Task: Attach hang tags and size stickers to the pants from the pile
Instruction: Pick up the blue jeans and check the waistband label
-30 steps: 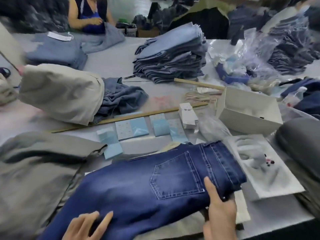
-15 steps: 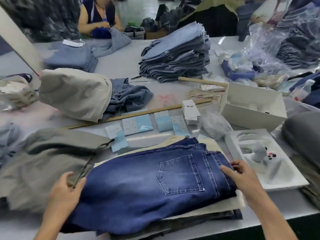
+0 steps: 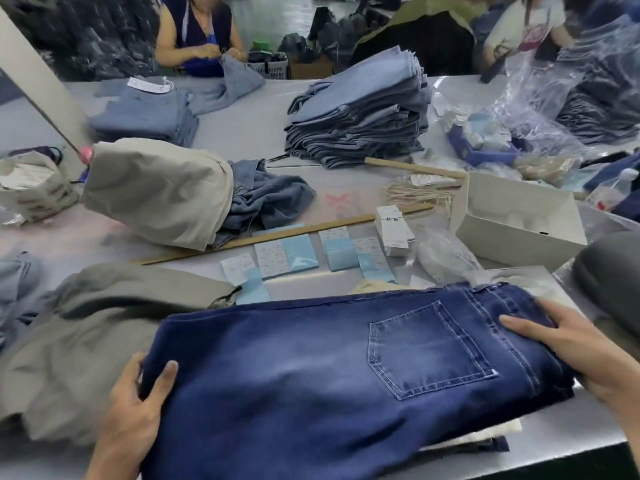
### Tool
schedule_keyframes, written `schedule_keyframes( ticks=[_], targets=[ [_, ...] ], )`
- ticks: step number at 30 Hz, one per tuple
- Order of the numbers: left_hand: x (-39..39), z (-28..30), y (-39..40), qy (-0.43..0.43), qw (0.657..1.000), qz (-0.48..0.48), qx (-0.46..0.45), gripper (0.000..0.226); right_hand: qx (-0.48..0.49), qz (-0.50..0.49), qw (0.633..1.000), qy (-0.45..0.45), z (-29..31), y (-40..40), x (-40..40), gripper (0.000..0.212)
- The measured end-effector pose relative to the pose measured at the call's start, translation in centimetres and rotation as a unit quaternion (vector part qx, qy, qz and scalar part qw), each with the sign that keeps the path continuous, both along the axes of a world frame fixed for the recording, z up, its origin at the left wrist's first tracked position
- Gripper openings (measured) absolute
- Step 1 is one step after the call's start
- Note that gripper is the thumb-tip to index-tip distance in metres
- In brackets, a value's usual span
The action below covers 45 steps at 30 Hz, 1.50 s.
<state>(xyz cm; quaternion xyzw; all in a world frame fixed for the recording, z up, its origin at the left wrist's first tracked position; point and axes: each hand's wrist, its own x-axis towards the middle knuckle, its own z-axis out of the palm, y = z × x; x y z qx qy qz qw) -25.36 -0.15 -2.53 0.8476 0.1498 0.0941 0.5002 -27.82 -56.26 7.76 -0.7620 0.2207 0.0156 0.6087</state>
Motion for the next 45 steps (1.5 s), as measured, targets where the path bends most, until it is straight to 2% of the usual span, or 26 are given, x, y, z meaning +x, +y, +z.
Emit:
schedule_keyframes(
  ticks=[2, 5, 6, 8, 9, 10, 12, 14, 15, 16, 17, 19, 21, 23, 25, 26, 28, 30, 33, 36, 38, 40, 42, 45],
  targets=[
    [0.9, -1.5, -1.3, 0.026, 1.000, 0.009, 0.010, 0.018, -0.056, -0.022, 0.998, 0.004, -1.1, -0.3, -0.2, 0.034],
    [1.0, -4.6, -3.1, 0.113, 0.994, 0.010, 0.009, 0.015, -0.213, 0.048, 0.971, 0.093, -5.4, 1.5, 0.0, 0.028],
    [0.8, -5.4, -3.2, 0.163, 0.987, 0.012, 0.014, 0.023, -0.245, 0.056, 0.961, 0.114, -6.5, 2.0, 0.0, 0.028],
    [0.6, -6.2, -2.6, 0.183, 0.981, 0.026, 0.056, 0.061, -0.290, 0.030, 0.950, 0.117, -7.3, 2.6, -0.1, 0.027],
    [1.1, -6.2, -2.4, 0.152, 0.985, 0.045, 0.062, 0.072, -0.327, 0.018, 0.940, 0.099, -6.9, 2.9, -0.1, 0.023],
    [1.8, -5.6, -2.4, 0.103, 0.991, 0.058, 0.068, 0.072, -0.368, 0.001, 0.927, 0.078, -6.2, 3.4, -0.2, 0.019],
    [4.2, -3.9, -3.5, -0.014, 0.995, 0.056, 0.082, 0.057, -0.426, -0.029, 0.904, 0.010, -4.2, 5.2, -0.6, 0.015],
    [6.0, -0.9, -7.9, -0.088, 0.996, -0.005, 0.034, 0.028, -0.476, -0.010, 0.878, -0.051, -2.4, 8.4, -1.5, 0.018],
    [6.6, 0.2, -10.6, -0.115, 0.991, -0.065, 0.001, 0.016, -0.518, 0.025, 0.852, -0.078, -1.8, 10.3, -1.9, 0.017],
    [7.0, 1.5, -13.4, -0.126, 0.982, -0.137, -0.038, 0.022, -0.557, 0.068, 0.822, -0.099, -1.6, 12.1, -2.3, 0.017],
    [7.3, 3.0, -16.1, -0.127, 0.964, -0.221, -0.074, 0.025, -0.581, 0.113, 0.797, -0.117, -1.7, 13.8, -2.7, 0.021],
    [7.6, 4.9, -21.0, -0.129, 0.917, -0.369, -0.084, 0.033, -0.596, 0.185, 0.773, -0.112, -2.2, 16.0, -3.2, 0.032],
    [7.7, 5.6, -24.8, -0.107, 0.855, -0.503, -0.069, 0.053, -0.608, 0.204, 0.761, -0.095, -3.0, 16.4, -3.4, 0.026],
    [7.9, 5.6, -27.4, -0.062, 0.794, -0.605, 0.013, 0.063, -0.617, 0.191, 0.756, -0.110, -3.3, 15.9, -3.7, 0.009],
    [8.1, 5.2, -28.5, -0.063, 0.750, -0.646, 0.123, 0.051, -0.607, 0.179, 0.759, -0.152, -3.4, 14.6, -4.1, 0.004],
    [8.0, 5.1, -28.6, -0.073, 0.746, -0.641, 0.164, 0.039, -0.592, 0.183, 0.768, -0.164, -3.2, 13.7, -4.4, 0.009],
    [7.5, 4.9, -28.6, -0.090, 0.766, -0.593, 0.231, 0.023, -0.555, 0.191, 0.788, -0.188, -2.9, 11.1, -5.1, 0.022],
    [6.1, 4.8, -28.7, -0.091, 0.811, -0.523, 0.245, 0.022, -0.534, 0.199, 0.802, -0.179, -2.6, 8.3, -5.7, 0.029],
    [3.7, 5.5, -29.3, -0.041, 0.882, -0.437, 0.169, 0.020, -0.539, 0.202, 0.806, -0.137, -2.3, 4.7, -6.1, 0.029],
    [3.1, 4.5, -29.4, 0.047, 0.927, -0.363, 0.082, 0.019, -0.515, 0.234, 0.813, -0.138, -2.6, 3.1, -6.1, 0.024],
    [3.5, 3.8, -29.4, 0.104, 0.942, -0.316, 0.049, 0.016, -0.484, 0.251, 0.818, -0.184, -2.9, 3.1, -5.8, 0.005],
    [3.9, 3.0, -29.6, 0.143, 0.950, -0.274, 0.039, 0.017, -0.454, 0.257, 0.825, -0.218, -3.1, 3.3, -5.8, 0.012],
    [4.3, 2.3, -29.7, 0.164, 0.954, -0.245, 0.046, 0.017, -0.436, 0.284, 0.824, -0.225, -3.1, 3.4, -6.2, 0.008],
    [4.6, 2.1, -29.7, 0.184, 0.948, -0.255, 0.049, 0.012, -0.404, 0.301, 0.834, -0.224, -3.3, 2.9, -6.7, 0.005]
  ],
)
